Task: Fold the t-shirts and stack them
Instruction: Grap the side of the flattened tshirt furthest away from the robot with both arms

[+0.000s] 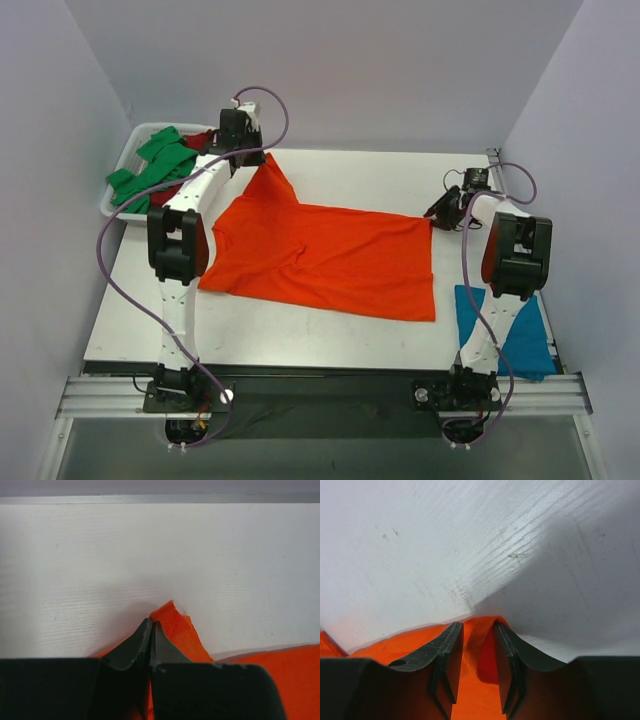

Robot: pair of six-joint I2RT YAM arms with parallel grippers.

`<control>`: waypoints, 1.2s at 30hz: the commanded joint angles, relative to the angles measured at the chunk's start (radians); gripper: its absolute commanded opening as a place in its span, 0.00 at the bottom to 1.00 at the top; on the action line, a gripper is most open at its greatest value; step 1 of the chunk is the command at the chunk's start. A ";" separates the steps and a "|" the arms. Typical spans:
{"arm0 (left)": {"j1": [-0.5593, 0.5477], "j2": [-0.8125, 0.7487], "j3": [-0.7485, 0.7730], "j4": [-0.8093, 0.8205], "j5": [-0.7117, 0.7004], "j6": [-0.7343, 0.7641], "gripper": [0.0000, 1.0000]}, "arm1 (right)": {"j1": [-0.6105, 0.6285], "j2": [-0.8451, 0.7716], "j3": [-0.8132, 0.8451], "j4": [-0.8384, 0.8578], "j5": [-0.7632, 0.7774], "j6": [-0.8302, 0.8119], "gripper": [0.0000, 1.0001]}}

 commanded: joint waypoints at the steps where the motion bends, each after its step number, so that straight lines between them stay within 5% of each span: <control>1: 0.011 -0.021 0.022 0.048 0.018 -0.010 0.02 | -0.009 -0.037 0.006 -0.052 0.036 -0.027 0.32; 36: 0.013 -0.015 0.031 0.048 0.046 -0.033 0.02 | 0.001 0.027 0.119 -0.150 0.009 -0.062 0.21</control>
